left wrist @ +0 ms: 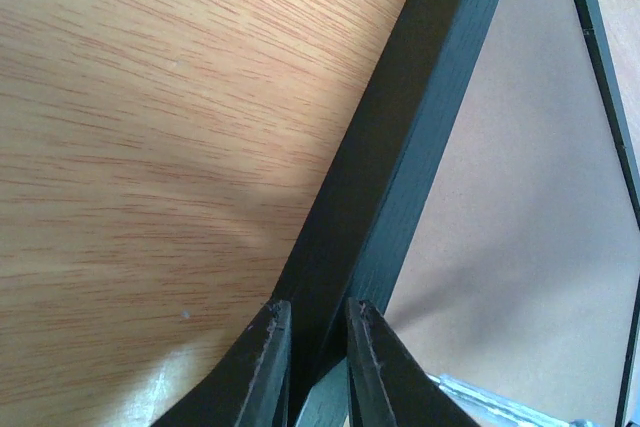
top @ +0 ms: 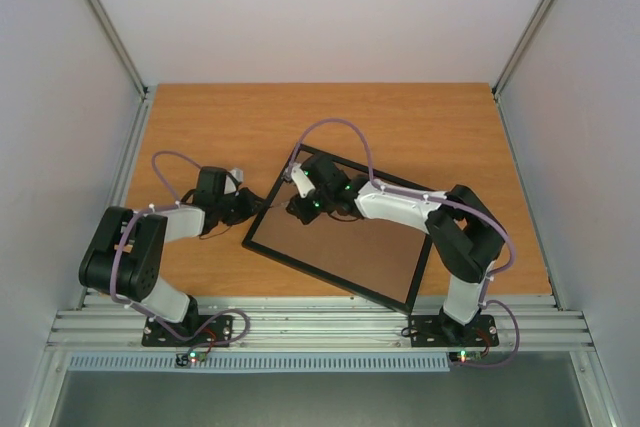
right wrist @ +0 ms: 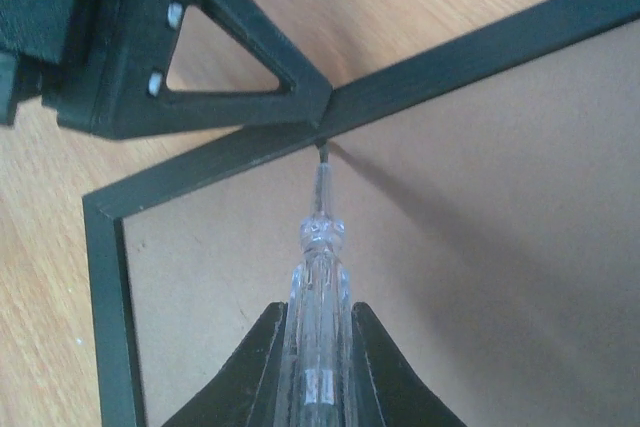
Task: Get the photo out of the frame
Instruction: Release the photo frame item from the photo frame.
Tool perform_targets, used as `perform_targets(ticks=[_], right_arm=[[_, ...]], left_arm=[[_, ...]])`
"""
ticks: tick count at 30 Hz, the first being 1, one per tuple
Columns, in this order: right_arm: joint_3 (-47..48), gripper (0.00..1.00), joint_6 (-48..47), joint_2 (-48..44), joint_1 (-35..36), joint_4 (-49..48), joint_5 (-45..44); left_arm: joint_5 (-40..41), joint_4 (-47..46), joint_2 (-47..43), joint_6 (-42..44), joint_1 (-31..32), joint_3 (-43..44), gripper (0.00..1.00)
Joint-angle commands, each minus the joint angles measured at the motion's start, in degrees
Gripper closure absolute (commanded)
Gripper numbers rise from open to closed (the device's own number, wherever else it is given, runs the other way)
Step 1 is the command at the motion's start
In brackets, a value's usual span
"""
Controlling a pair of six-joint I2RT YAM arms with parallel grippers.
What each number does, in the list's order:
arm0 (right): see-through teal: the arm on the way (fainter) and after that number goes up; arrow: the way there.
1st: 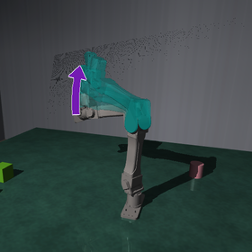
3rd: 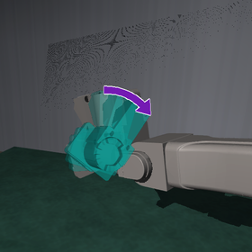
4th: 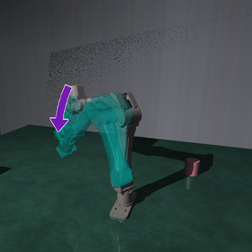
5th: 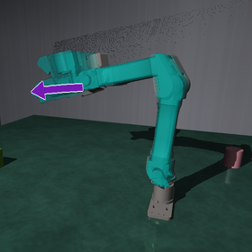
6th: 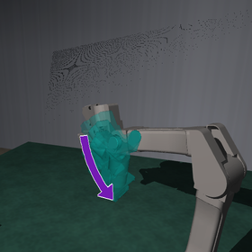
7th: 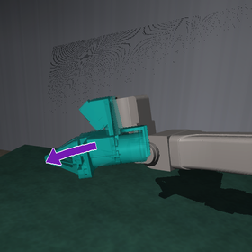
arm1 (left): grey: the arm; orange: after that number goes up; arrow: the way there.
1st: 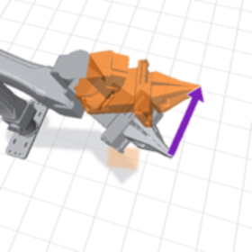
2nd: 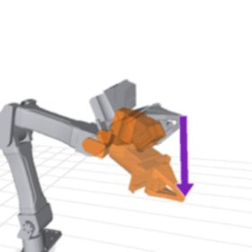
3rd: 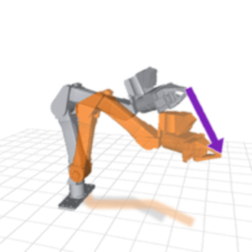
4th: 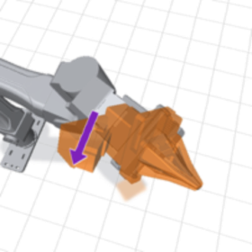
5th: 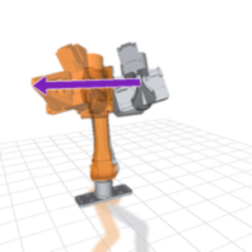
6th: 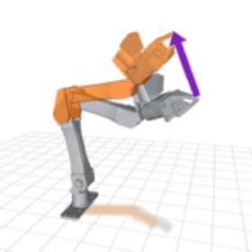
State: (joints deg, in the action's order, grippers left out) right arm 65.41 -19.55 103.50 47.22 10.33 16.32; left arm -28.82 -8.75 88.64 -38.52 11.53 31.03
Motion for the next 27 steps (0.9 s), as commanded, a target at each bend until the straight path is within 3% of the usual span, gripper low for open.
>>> perform_targets(ticks=[1,18,27], right_arm=[[6.27,0.99,0.19,2.24,0.23,-2.08,1.34],[26.47,0.99,-0.88,11.50,0.24,6.29,0.36],[40.77,0.99,-2.81,17.91,0.23,18.08,1.01]], left_arm=[[-4.75,4.16,-0.16,0.95,3.13,-1.51,0.83],[-3.21,5.70,-1.26,2.70,4.60,-1.32,0.83],[-1.80,7.04,-2.25,3.98,4.99,-1.06,0.83]])
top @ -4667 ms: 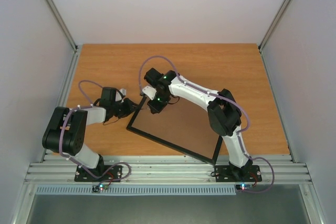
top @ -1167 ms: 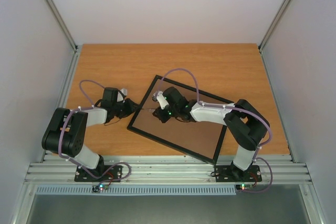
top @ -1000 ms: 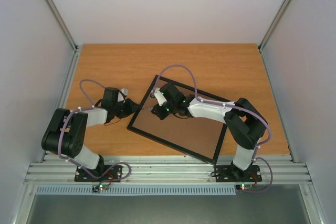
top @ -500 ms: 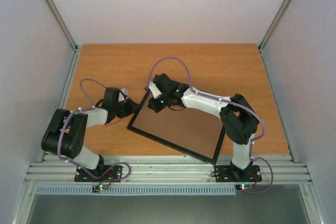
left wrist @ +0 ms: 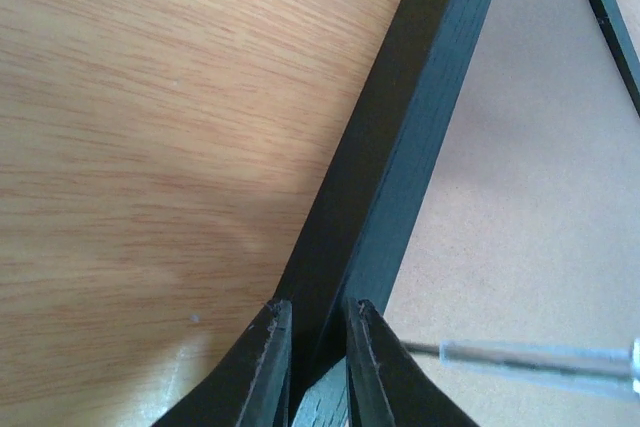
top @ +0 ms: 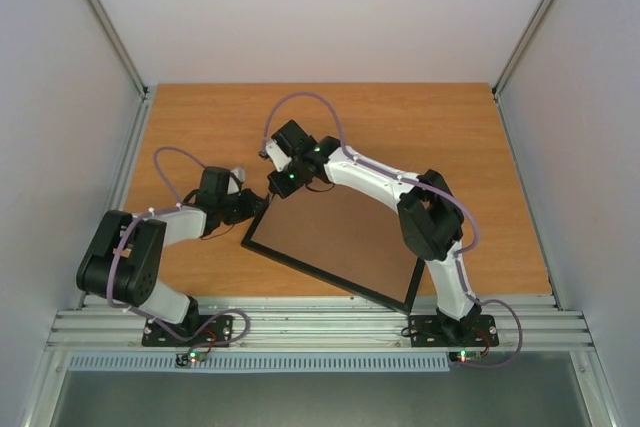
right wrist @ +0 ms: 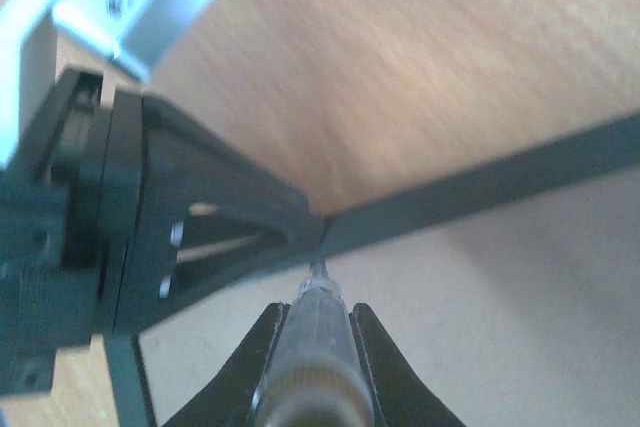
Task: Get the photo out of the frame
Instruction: Release the photo frame item from the photo frame, then place the screwdriver at the center of the board.
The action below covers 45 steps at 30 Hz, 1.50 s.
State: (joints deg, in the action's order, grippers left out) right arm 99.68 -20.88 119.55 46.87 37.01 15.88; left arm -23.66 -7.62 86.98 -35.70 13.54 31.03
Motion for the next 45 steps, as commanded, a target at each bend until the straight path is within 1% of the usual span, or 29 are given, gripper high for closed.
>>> perform_targets(ticks=[1,4,7,9,12,15,20,23,26,30,34,37,40,45], right_arm=[[7.37,0.99,-1.79,2.21,0.59,-7.63,1.73],[8.21,0.99,-2.49,1.42,0.59,-4.49,2.94],[6.56,0.99,-4.05,-1.51,0.58,-1.23,2.60],[4.85,0.99,-5.04,-4.14,0.41,1.11,1.80],[-1.07,0.99,-5.50,-10.26,-0.71,1.22,0.92],[-8.45,0.99,-5.41,-17.21,-2.67,0.14,-3.39],[-22.47,0.99,-3.27,-28.93,-9.15,-4.07,-10.52],[-29.60,0.99,-0.46,-35.35,-14.21,-6.78,-14.79],[-36.30,0.99,4.08,-40.96,-20.20,-9.97,-16.95],[-44.85,0.99,9.03,-47.97,-28.25,-14.81,-18.34],[-51.32,0.99,14.99,-52.22,-37.84,-19.10,-18.10],[-56.53,0.99,20.23,-53.99,-45.01,-22.79,-15.56],[-62.02,0.99,27.11,-55.23,-53.39,-28.59,-9.05],[-71.23,0.99,37.24,-55.49,-65.84,-42.41,0.42]], left_arm=[[-6.82,5.94,-0.76,1.16,2.96,-1.07,0.83],[-5.90,6.85,-1.54,1.08,2.93,-0.74,0.83],[-4.72,7.35,-3.01,0.65,2.88,-0.32,0.81],[-3.47,9.96,-4.63,0.40,2.69,0.04,0.80],[-1.18,12.50,-7.33,0.61,2.29,0.67,0.77],[0.90,15.33,-11.21,0.87,2.11,0.80,0.75],[3.45,19.51,-18.37,0.98,2.14,-0.07,0.69],[3.78,21.70,-21.69,0.99,2.17,-0.40,0.65],[3.94,23.07,-24.23,0.90,2.23,-0.97,0.61],[3.99,24.54,-26.55,0.81,2.44,-1.76,0.55],[4.05,25.55,-28.67,0.73,2.47,-3.07,0.49],[4.19,25.85,-30.45,0.26,2.51,-4.31,0.44],[4.83,26.07,-32.13,-0.66,2.52,-5.40,0.41],[6.02,25.99,-35.06,-2.65,2.46,-7.28,0.38]])
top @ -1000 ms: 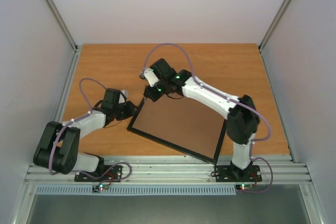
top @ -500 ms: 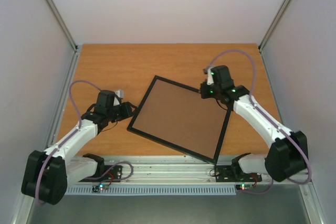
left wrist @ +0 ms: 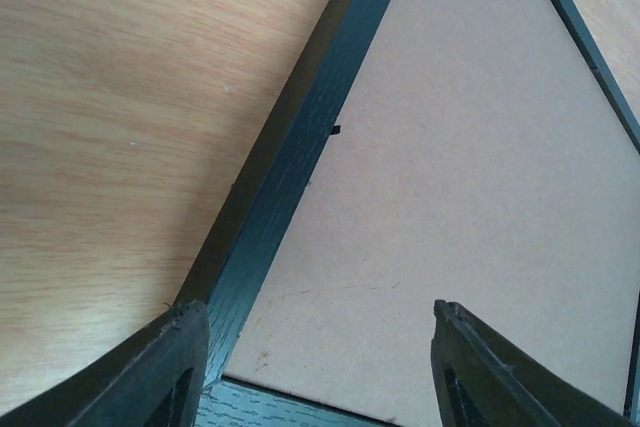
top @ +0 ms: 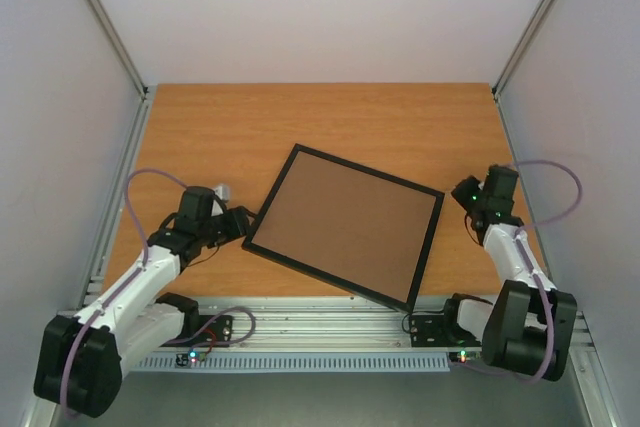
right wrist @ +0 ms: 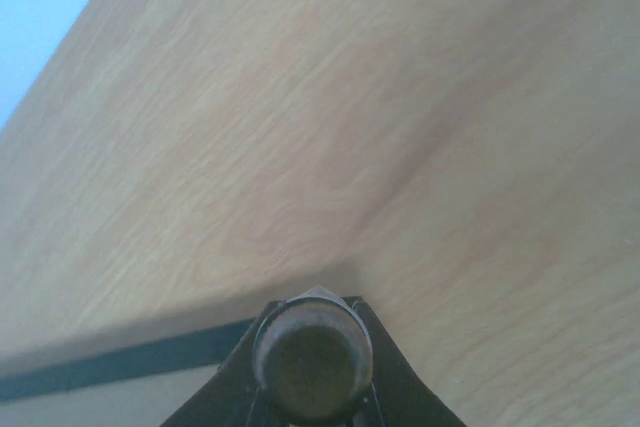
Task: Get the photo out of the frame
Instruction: Place the screwdriver at the center of the board.
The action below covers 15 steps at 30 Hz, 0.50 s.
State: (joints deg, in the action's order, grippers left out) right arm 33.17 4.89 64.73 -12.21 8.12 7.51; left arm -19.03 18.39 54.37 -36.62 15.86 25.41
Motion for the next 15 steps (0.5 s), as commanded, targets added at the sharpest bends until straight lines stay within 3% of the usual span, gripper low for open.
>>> perform_targets(ticks=[1,4,11,13,15], right_arm=[[-6.63,0.99,13.33,-0.01,-9.14,-16.84,11.23],[-9.79,0.99,17.18,3.34,-15.01,-23.74,16.03],[-15.12,0.98,23.91,13.98,-19.56,-36.64,20.28],[-15.68,0.93,24.80,17.47,-20.07,-39.04,22.86],[-17.09,0.82,26.26,20.15,-20.64,-42.12,23.67]], left_arm=[[1.52,-0.03,-2.97,-2.05,0.14,-2.02,0.38],[1.93,0.10,-4.07,-2.68,0.15,-2.93,0.37],[1.41,-0.66,-4.40,-3.78,0.14,-3.94,0.36],[1.43,-0.62,-4.57,-3.94,0.17,-4.07,0.36],[1.42,-0.79,-4.88,-4.07,0.14,-4.20,0.36]])
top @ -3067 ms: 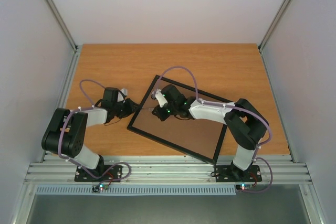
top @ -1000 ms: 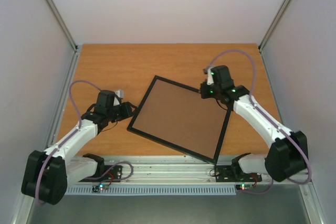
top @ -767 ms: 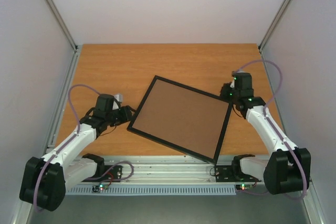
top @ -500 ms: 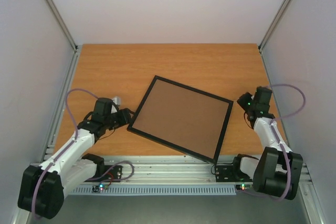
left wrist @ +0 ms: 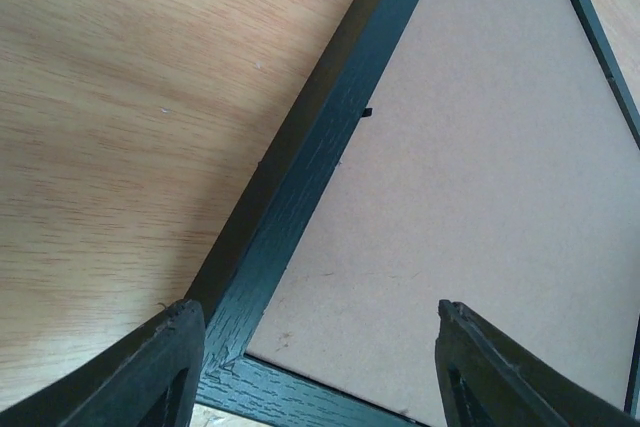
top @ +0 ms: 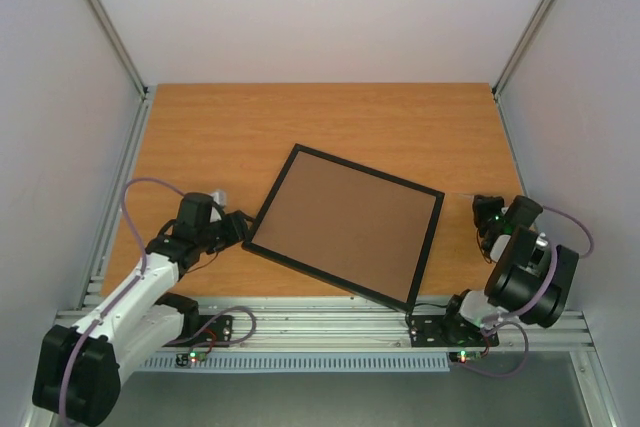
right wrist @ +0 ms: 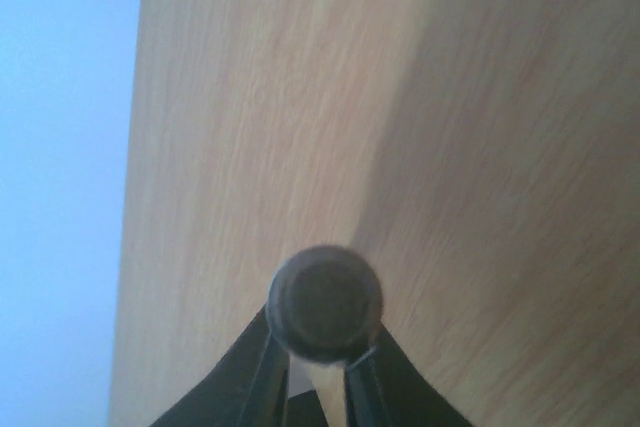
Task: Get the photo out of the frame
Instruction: Place the screwdriver at the center of the board.
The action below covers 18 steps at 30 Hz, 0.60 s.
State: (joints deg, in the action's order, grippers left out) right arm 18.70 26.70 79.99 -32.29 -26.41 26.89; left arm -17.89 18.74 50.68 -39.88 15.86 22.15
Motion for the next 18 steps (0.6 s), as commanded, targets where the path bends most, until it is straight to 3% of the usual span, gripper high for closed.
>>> perform_targets(ticks=[1,9,13,18], right_arm=[[-3.25,0.79,4.66,5.33,-0.87,-7.67,4.24],[-4.45,0.53,2.33,2.91,-1.19,-0.11,5.36],[-3.56,0.42,-0.23,-3.99,-1.19,9.80,4.85],[0.15,0.36,-6.50,-14.69,-1.11,27.49,4.05]], left_arm=[[0.12,-1.33,-1.27,-0.90,0.15,-1.01,0.36],[-0.42,-1.78,-2.20,-1.64,0.14,-1.85,0.35],[-0.96,-1.79,-2.65,-1.96,0.17,-1.94,0.35],[-0.93,-1.79,-3.71,-2.56,0.15,-2.27,0.35]])
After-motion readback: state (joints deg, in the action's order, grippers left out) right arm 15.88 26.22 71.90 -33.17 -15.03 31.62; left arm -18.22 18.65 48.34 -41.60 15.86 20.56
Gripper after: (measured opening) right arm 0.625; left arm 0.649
